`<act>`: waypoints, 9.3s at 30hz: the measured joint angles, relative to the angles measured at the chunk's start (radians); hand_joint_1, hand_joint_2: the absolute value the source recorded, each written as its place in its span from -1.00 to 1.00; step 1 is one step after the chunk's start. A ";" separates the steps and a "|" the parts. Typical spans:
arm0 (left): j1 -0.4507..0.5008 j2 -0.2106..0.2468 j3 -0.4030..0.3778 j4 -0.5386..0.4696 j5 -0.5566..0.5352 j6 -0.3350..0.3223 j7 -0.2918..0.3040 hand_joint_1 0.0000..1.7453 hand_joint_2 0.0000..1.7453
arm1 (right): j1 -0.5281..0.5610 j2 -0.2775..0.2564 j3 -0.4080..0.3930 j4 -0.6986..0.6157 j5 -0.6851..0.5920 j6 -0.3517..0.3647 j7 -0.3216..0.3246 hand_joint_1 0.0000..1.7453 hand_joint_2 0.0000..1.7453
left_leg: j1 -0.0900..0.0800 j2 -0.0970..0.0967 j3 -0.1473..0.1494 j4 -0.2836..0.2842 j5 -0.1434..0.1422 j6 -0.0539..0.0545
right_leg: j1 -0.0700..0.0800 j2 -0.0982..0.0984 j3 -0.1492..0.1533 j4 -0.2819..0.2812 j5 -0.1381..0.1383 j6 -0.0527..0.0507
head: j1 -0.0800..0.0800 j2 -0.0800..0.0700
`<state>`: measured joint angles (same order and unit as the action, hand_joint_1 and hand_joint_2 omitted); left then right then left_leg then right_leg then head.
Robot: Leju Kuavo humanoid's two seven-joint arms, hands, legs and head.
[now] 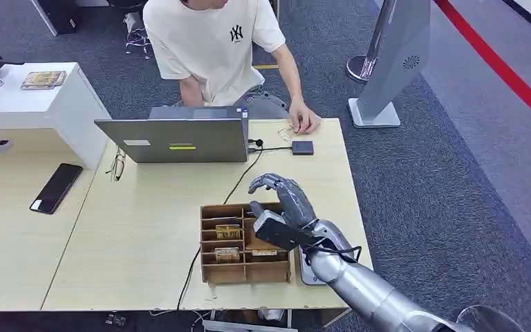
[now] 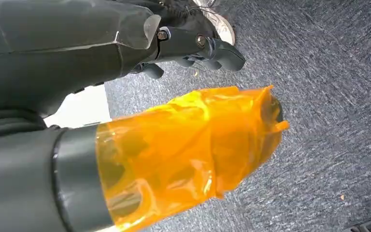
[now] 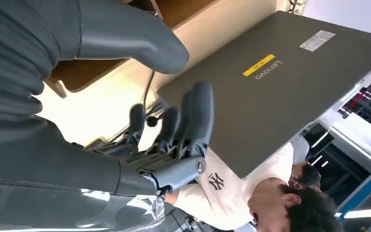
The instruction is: Pass the card to the sensor for recognition and then transmit it.
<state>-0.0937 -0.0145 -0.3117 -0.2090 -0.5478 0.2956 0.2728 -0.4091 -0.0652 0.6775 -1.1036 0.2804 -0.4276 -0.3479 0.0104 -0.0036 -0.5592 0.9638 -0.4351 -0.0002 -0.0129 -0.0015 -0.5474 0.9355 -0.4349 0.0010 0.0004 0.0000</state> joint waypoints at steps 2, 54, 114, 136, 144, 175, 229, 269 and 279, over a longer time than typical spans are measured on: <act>0.000 0.000 0.000 0.000 0.000 0.000 0.001 -1.00 -1.00 | 0.002 -0.002 0.002 0.000 0.012 0.000 0.005 -0.22 1.00 | 0.000 0.000 0.000 0.000 0.000 0.000 | 0.000 0.000 0.000 0.000 0.000 0.000 | 0.000 0.000; -0.002 0.006 0.006 0.000 -0.015 -0.016 0.019 -1.00 -1.00 | -0.009 -0.134 0.098 -0.121 0.250 0.085 0.139 -0.34 1.00 | 0.000 0.000 0.000 0.000 0.000 0.000 | 0.000 0.000 0.000 0.000 0.000 0.000 | 0.000 0.000; -0.002 0.005 0.007 0.000 -0.015 -0.014 0.032 -1.00 -1.00 | -0.028 -0.087 0.098 0.029 0.302 0.045 0.192 0.48 1.00 | 0.000 0.000 0.000 0.000 0.000 0.000 | 0.000 0.000 0.000 0.000 0.000 0.000 | 0.000 0.000; -0.002 0.005 0.008 0.000 -0.015 -0.014 0.032 -1.00 -1.00 | -0.047 -0.078 0.088 0.050 0.293 0.051 0.191 0.86 1.00 | 0.000 0.000 0.000 0.000 0.000 0.000 | 0.000 0.000 0.001 0.000 0.000 0.000 | 0.000 0.000; -0.002 0.005 0.013 0.000 -0.015 -0.014 0.028 -1.00 -1.00 | -0.051 -0.075 0.055 0.052 0.157 0.125 0.137 0.82 1.00 | 0.000 0.000 0.000 0.000 0.000 0.000 | 0.000 0.000 0.001 0.000 0.000 0.000 | 0.000 0.000; 0.003 0.005 0.033 0.000 -0.003 -0.012 -0.003 -1.00 -1.00 | -0.055 -0.074 -0.075 0.035 -0.269 0.317 -0.010 0.76 1.00 | 0.000 0.000 0.000 0.000 0.000 0.000 | 0.000 -0.001 0.001 0.000 0.000 0.000 | 0.000 0.000; -0.056 0.003 -0.013 0.000 -0.138 -0.064 0.051 -1.00 -1.00 | -0.467 0.222 0.018 0.350 0.106 -0.021 0.007 0.92 1.00 | 0.000 0.000 0.000 0.000 0.001 0.000 | 0.000 0.000 0.001 0.001 0.001 -0.001 | 0.000 0.000; -0.018 0.000 0.003 0.000 -0.104 -0.032 -0.019 -1.00 -1.00 | -0.149 0.111 -0.157 0.074 -0.599 0.674 -0.209 -1.00 -1.00 | 0.000 0.001 0.000 0.000 0.001 0.000 | 0.000 0.000 0.000 0.000 0.001 -0.001 | 0.000 0.000; -0.017 0.000 0.006 0.000 -0.102 -0.031 -0.022 -1.00 -1.00 | -0.128 0.090 -0.172 0.032 -0.609 0.699 -0.216 -1.00 -1.00 | 0.000 0.001 0.001 0.000 0.001 0.000 | 0.000 0.000 0.000 0.000 0.001 -0.001 | 0.000 0.000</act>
<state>-0.1110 -0.0145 -0.3052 -0.2094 -0.6496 0.2647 0.2510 -0.5375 0.0252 0.5055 -1.0716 -0.3281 0.2713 -0.5635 0.0106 -0.0027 -0.5586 0.9638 -0.4344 -0.0004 -0.0127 -0.0011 -0.5475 0.9359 -0.4342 0.0003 0.0004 0.0000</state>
